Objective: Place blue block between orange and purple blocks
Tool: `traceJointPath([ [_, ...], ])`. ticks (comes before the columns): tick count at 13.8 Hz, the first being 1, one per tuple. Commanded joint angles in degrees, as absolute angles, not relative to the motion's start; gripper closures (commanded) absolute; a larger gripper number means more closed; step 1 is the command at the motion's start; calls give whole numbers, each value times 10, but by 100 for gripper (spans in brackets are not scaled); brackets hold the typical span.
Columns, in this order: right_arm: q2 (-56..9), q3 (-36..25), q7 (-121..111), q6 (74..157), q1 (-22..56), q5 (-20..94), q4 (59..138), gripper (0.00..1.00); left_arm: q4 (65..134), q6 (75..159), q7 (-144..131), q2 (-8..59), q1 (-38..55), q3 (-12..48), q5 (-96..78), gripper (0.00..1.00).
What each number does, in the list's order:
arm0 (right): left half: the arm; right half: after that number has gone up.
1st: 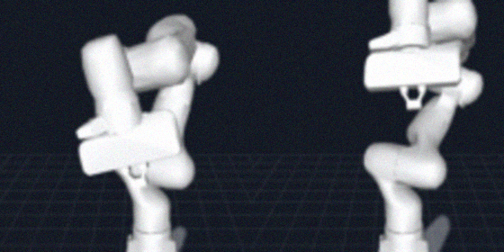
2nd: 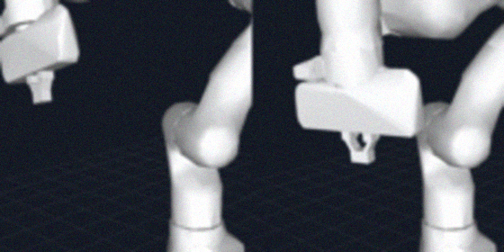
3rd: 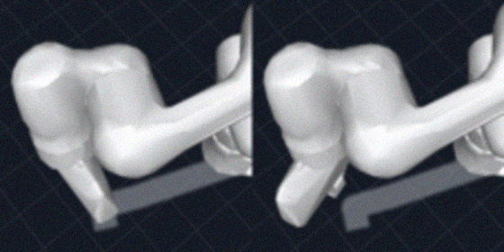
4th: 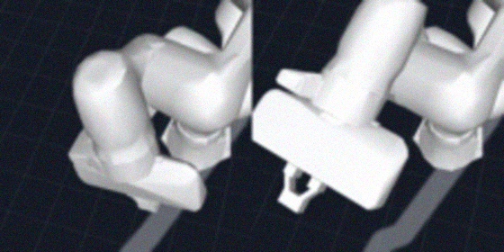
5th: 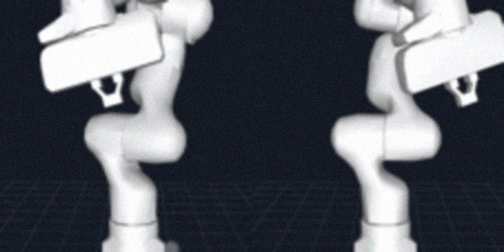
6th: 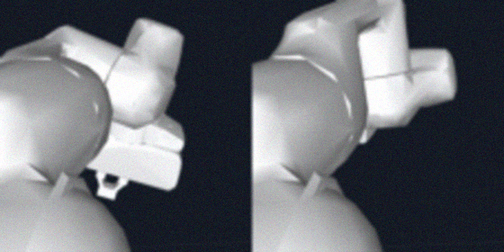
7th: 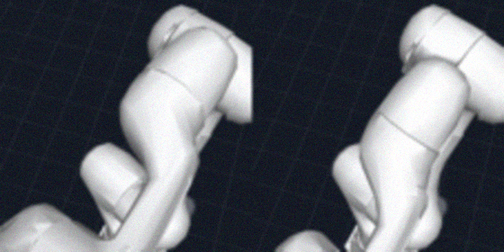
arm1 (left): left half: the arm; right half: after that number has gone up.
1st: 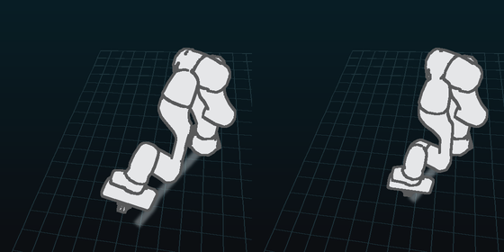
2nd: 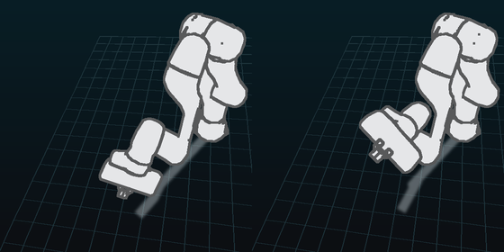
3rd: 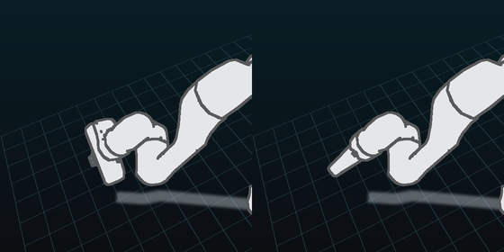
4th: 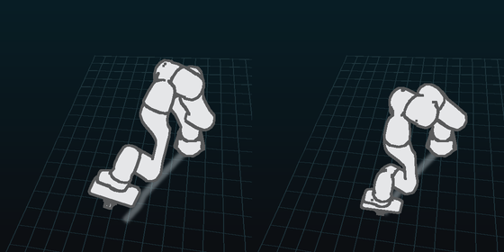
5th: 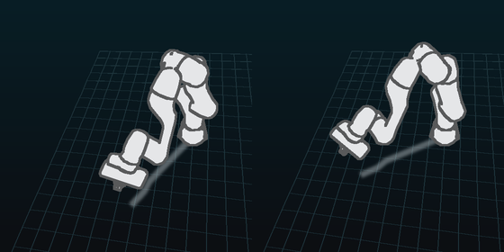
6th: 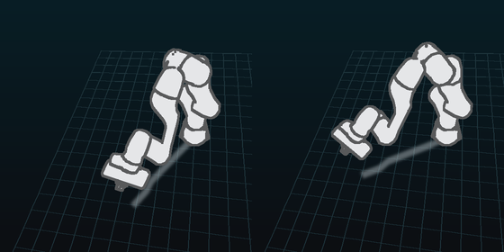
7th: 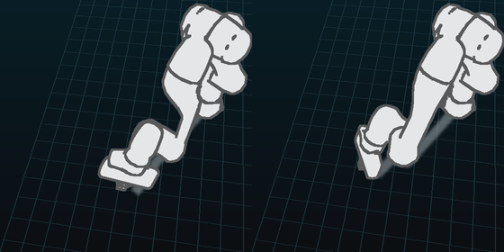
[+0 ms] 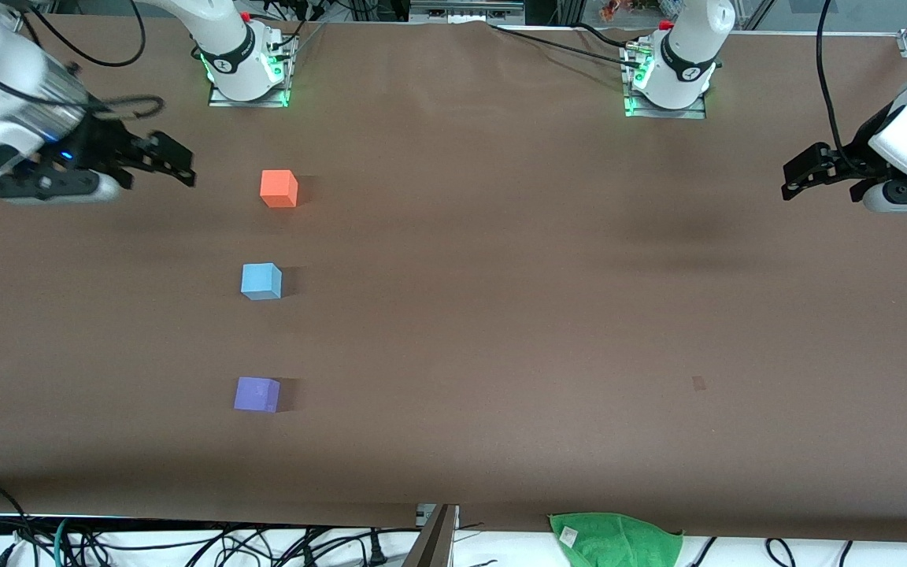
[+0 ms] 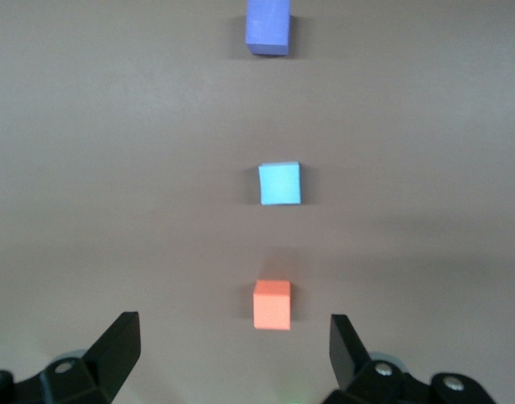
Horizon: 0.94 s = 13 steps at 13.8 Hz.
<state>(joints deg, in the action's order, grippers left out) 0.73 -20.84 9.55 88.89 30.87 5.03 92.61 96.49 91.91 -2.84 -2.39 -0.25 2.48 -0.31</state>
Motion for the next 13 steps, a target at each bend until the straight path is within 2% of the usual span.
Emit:
traceJointPath([
  [1, -7, -186, 55, 868, 259, 43, 909, 1, 968, 914, -22, -29, -4, 26, -9, 0],
  [4, -4, -34, 10, 867, 94, 28, 910, 1, 968, 914, -23, -30, -4, 26, -9, 0],
  [5, -4, -9, 2, 863, 58, 27, 911, 1, 968, 914, -23, -30, -4, 26, -9, 0],
  [13, -9, 0, 7, 863, 44, 30, 904, 1, 968, 914, -24, -30, -4, 26, -9, 0],
])
